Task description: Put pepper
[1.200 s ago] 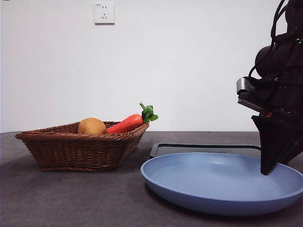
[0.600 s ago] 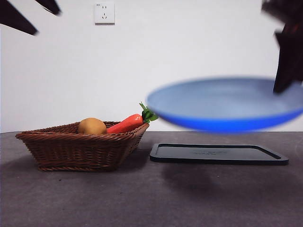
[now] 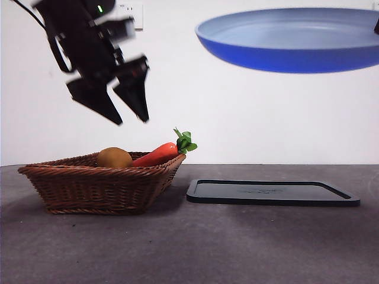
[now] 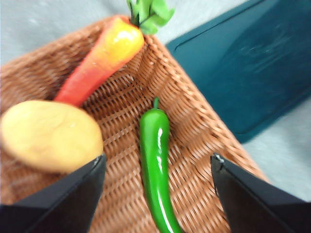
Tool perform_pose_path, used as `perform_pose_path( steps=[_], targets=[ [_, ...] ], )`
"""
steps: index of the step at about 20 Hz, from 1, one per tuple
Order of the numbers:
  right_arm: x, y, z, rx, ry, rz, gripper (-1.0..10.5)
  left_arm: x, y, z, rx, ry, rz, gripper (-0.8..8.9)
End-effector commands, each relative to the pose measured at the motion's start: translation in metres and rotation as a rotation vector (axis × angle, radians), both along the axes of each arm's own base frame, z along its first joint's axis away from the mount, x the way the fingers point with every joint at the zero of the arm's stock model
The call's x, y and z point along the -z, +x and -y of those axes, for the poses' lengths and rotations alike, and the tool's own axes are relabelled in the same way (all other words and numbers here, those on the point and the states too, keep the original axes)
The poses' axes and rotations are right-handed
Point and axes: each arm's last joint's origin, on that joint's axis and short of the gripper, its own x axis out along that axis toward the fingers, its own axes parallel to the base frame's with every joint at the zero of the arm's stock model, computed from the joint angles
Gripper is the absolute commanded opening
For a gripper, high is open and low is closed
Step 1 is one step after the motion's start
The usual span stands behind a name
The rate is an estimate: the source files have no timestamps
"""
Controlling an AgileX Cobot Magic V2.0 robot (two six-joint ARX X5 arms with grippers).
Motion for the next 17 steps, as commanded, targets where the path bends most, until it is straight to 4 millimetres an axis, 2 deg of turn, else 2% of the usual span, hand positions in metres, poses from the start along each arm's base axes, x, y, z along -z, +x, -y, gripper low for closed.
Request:
perform_pose_path(
  steps=[1, 5, 9, 11, 15, 17],
  targets=[
    [-0.005, -0.002, 0.0, 0.011, 0.018, 0.011, 0.1, 0.015, 0.016, 0.009, 0.023, 0.019, 0.008, 3.75],
    [-0.004, -0.003, 0.0, 0.013, 0.015, 0.0, 0.1, 0.05, 0.034, 0.015, 0.012, 0.043, -0.014, 3.74],
    [-0.004, -0.004, 0.001, 0.013, 0.015, -0.012, 0.1, 0.075, 0.042, 0.021, 0.016, 0.057, -0.043, 3.74],
    [-0.003, -0.004, 0.001, 0.014, 0.014, -0.015, 0.1, 0.084, 0.045, 0.023, 0.017, 0.06, -0.046, 3.74],
    [-0.003, -0.005, 0.001, 0.014, 0.014, -0.017, 0.1, 0.084, 0.046, 0.025, 0.02, 0.058, -0.029, 3.72],
    [-0.003, -0.005, 0.001, 0.014, 0.013, -0.017, 0.1, 0.088, 0.046, 0.025, 0.018, 0.065, -0.038, 3.33]
  ],
)
